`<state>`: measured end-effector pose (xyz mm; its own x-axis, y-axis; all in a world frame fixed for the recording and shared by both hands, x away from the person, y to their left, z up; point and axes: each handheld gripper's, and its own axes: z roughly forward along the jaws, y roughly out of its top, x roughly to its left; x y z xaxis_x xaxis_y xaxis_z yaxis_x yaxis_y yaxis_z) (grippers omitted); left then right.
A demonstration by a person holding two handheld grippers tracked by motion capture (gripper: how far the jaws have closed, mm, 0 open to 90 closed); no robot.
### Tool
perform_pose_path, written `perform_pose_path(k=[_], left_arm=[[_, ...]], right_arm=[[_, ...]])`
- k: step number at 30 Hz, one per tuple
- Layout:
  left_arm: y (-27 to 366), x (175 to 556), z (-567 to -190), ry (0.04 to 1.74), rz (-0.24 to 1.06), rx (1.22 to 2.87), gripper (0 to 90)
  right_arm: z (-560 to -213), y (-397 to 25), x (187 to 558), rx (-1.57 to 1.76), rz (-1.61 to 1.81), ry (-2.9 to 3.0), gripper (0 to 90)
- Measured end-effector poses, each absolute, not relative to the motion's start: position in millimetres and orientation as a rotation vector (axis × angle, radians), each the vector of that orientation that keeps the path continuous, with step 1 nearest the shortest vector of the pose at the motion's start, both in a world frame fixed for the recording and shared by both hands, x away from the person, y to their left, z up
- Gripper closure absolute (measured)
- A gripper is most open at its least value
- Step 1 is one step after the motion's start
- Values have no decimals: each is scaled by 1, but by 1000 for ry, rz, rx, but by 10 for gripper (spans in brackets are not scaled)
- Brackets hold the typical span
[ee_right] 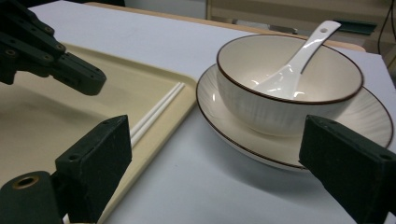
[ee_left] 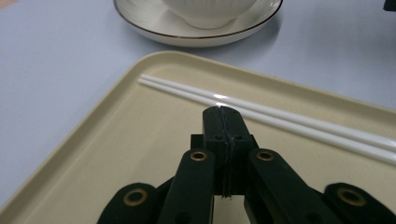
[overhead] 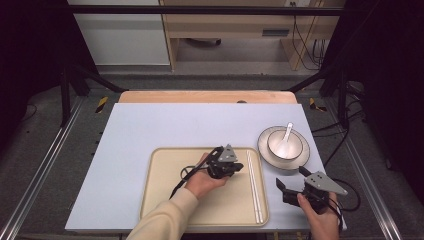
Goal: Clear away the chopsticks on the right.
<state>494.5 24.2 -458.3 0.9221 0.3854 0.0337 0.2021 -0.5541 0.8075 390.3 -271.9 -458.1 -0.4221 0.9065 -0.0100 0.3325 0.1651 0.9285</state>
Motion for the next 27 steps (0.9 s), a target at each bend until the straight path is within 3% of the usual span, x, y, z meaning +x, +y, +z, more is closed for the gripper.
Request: perform_pose_path(k=[5,8,11,20,27], left_arm=[[60,487,-454,466,292,2132,892],[82,483,-450,503,314,2091,838],[103,480,-447,542,345,2062,723],[168,463,-438,588,444,1963,261],[222,450,-437,664,527,1882,89]], right_arm=[[-458,-266,391,1184,1295,1852,95],[-458,-263,391,1173,1291,1856,92],[-459,-260,391,1169,1281,1870,89],[-460,-260,389,1161,1277,1864,78],[-460,-263,389,1167,1308,1836,73]])
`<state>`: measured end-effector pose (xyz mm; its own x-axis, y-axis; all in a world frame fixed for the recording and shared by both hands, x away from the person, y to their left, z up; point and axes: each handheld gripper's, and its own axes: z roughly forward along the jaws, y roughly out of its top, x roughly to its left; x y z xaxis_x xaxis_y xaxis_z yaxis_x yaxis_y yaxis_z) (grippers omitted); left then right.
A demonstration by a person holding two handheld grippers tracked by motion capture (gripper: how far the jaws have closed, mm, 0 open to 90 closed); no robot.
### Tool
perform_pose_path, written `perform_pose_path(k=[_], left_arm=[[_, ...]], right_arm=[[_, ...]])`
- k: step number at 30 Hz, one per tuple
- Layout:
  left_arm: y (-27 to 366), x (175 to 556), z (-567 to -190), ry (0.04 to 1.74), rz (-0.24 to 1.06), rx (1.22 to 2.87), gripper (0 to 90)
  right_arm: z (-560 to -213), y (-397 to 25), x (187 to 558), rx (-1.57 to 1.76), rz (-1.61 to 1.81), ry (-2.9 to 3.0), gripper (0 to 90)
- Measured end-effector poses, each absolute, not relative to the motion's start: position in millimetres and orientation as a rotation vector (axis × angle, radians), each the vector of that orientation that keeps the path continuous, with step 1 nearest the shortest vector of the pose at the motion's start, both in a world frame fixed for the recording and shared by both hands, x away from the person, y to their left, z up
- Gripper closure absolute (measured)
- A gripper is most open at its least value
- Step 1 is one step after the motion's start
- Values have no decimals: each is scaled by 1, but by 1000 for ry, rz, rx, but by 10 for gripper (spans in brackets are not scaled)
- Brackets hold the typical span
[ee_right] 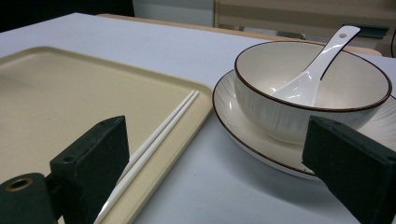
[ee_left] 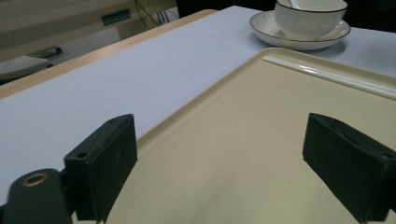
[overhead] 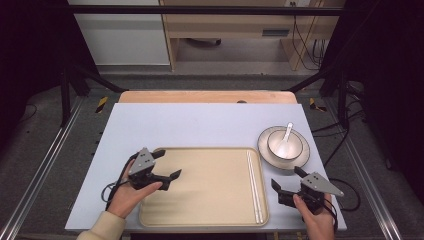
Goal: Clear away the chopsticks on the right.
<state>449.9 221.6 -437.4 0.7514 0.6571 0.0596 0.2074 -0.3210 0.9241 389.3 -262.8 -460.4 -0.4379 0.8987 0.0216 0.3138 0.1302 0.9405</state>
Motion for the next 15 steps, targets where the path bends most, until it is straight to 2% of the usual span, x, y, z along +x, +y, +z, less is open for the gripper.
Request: perform_pose_path(k=[4,11,15], left_arm=[[243,445,-438,699,556,1832,47],[295,432,-445,824,644,1699,38],[311,427,-448,859,672,1652,37]], right_arm=[[-460,-263,389,1168,1329,1815,72],[-461,-262,389,1156,1326,1805,68],[-461,-261,389,1154,1322,1804,68]])
